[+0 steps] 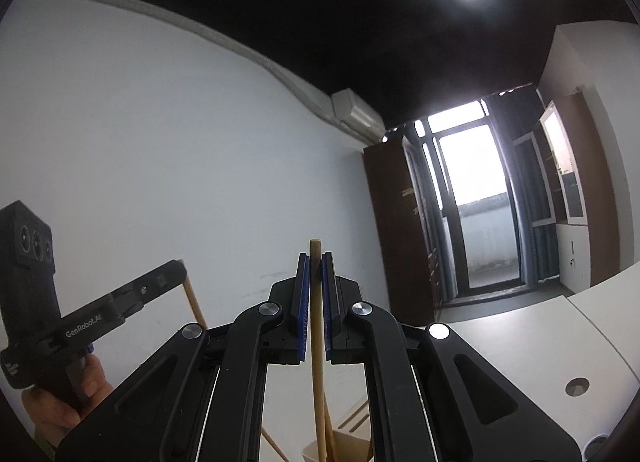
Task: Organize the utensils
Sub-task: 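Lift both held chopsticks upright and lower them into the cream holder, then open both grippers to release the chopsticks into the holder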
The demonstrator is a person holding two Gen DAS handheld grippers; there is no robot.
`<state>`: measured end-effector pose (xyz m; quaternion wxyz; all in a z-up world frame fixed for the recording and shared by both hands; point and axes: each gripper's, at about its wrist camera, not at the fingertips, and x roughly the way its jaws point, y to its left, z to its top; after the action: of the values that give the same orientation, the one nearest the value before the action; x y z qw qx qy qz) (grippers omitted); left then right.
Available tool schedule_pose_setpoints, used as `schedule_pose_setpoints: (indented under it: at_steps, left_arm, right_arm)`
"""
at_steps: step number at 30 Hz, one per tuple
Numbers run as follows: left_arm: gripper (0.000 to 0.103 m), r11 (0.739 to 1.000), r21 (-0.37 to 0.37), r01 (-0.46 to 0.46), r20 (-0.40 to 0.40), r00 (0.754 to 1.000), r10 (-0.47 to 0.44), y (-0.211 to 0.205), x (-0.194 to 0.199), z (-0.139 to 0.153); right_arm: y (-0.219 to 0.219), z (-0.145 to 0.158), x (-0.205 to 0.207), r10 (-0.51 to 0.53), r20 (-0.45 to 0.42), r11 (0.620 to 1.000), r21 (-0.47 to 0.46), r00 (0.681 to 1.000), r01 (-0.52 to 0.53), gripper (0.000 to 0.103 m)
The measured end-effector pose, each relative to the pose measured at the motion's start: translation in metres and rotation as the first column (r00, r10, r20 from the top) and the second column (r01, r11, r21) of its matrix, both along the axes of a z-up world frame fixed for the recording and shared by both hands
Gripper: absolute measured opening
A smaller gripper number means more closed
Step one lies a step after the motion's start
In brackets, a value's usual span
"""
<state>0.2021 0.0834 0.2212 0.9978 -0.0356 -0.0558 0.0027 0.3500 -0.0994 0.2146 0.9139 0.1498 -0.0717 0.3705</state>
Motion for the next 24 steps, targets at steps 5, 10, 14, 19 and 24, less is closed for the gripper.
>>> schedule_pose_setpoints:
  at_steps: [5, 10, 14, 19, 24]
  left_arm:
    - [0.006, 1.0, 0.008, 0.019, 0.095, 0.995, -0.019, -0.007, -0.004, 0.001]
    - [0.006, 0.999, 0.019, 0.031, 0.026, 0.999, -0.032, -0.014, 0.028, -0.015]
    - [0.006, 0.999, 0.026, 0.035, -0.063, 0.997, -0.034, -0.013, 0.055, -0.028]
    - [0.006, 0.999, -0.009, 0.047, -0.174, 0.984, -0.048, -0.002, 0.075, -0.042]
    - [0.006, 0.999, -0.016, 0.034, -0.222, 0.974, -0.037, 0.007, 0.082, -0.049]
  right_arm:
    - [-0.008, 0.0, 0.003, -0.017, 0.055, 0.997, 0.074, 0.998, 0.013, 0.007]
    - [0.009, -0.015, 0.025, -0.024, 0.013, 1.0, 0.012, 1.0, 0.024, 0.007]
    - [0.023, -0.032, 0.042, -0.021, -0.066, 0.997, -0.069, 0.998, 0.017, 0.007]
    - [0.037, -0.046, 0.046, -0.041, -0.129, 0.987, -0.158, 0.991, 0.021, 0.007]
    - [0.043, -0.053, 0.045, -0.052, -0.161, 0.977, -0.211, 0.986, 0.017, 0.007]
